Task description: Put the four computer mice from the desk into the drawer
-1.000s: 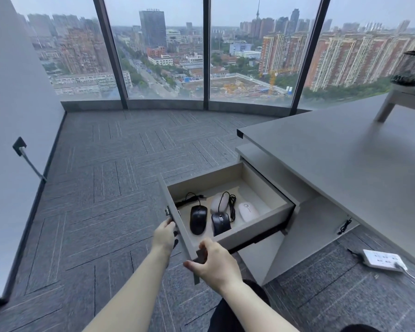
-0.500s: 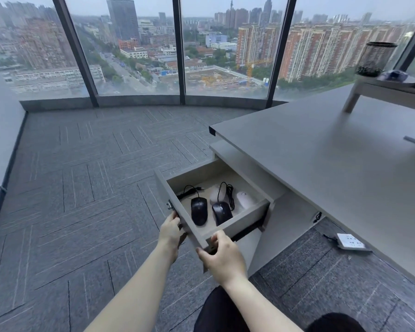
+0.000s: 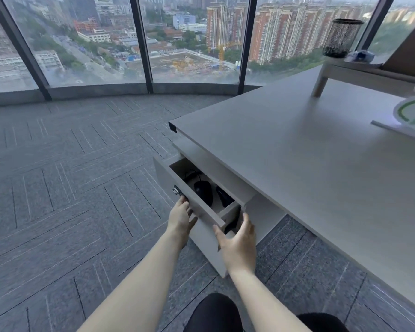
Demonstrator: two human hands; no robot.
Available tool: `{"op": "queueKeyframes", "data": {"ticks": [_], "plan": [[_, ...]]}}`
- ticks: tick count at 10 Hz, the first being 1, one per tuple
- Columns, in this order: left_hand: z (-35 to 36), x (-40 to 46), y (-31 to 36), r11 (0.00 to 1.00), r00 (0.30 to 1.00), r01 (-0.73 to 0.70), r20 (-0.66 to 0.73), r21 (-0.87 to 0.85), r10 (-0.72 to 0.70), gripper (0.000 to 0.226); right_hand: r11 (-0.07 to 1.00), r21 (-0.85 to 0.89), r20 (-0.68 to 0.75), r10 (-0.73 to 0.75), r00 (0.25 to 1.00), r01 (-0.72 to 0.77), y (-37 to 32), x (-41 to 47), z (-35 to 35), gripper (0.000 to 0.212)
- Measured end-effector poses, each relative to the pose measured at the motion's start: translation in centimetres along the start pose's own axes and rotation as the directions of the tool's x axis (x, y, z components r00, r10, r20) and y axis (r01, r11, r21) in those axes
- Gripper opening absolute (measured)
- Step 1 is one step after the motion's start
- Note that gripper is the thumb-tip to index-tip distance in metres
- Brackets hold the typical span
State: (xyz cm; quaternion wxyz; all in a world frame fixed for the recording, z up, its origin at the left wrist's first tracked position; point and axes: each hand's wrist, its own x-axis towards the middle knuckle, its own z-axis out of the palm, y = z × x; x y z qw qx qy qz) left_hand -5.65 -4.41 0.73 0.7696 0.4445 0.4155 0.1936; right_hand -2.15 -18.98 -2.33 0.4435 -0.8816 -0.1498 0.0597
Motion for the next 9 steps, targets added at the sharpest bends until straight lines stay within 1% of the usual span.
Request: {"op": "queueKeyframes", "data": {"ticks": [1, 2, 3, 4, 5, 6, 7, 8, 9], "plan": [[1.1, 0.4, 0.3, 1.000, 1.000, 0.003, 0.002, -0.027, -0.003, 0.045, 0.998, 0.044, 0.020, 0.036, 0.999, -0.037, 0.1, 1.0, -0.6, 0.098], [2.5, 2.1, -0.2, 0.998, 1.000, 0.018, 0.011, -0.053, -0.017, 0.046, 0.996, 0.066, 0.023, 0.066, 0.998, -0.068, 0.7, 2.6, -0.9, 0.095], [4.1, 2.8, -0.2, 0.995, 0.999, 0.031, 0.041, -0.099, -0.027, 0.046, 0.993, 0.080, 0.001, 0.090, 0.996, -0.090, 1.4, 4.2, -1.2, 0.086], [5.6, 3.0, 0.0, 0.987, 0.999, 0.038, 0.031, -0.159, -0.034, 0.045, 0.994, 0.085, -0.028, 0.069, 0.997, -0.066, 1.7, 5.2, -1.3, 0.071], [6.5, 3.1, -0.1, 0.981, 0.999, 0.026, 0.025, -0.190, -0.021, 0.045, 0.996, 0.065, -0.018, 0.062, 0.998, -0.061, 2.1, 5.8, -1.6, 0.070], [6.6, 3.3, -0.3, 0.983, 1.000, 0.026, 0.018, -0.183, -0.023, 0.046, 0.997, 0.063, -0.005, 0.049, 0.999, -0.049, 2.2, 6.2, -1.8, 0.063], [6.4, 3.4, -0.1, 0.989, 0.999, 0.030, 0.018, -0.142, -0.027, 0.047, 0.997, 0.051, 0.012, 0.050, 0.999, -0.051, 2.1, 6.4, -2.0, 0.057], [6.3, 3.3, -0.2, 0.996, 0.999, 0.046, 0.027, -0.078, -0.044, 0.048, 0.996, 0.049, 0.056, 0.069, 0.996, -0.072, 1.9, 6.4, -2.3, 0.056], [5.6, 1.9, -1.3, 0.998, 0.997, 0.064, 0.034, -0.030, -0.063, 0.049, 0.993, -0.018, 0.083, 0.116, 0.990, -0.115, 1.7, 5.7, -3.0, 0.054]]}}
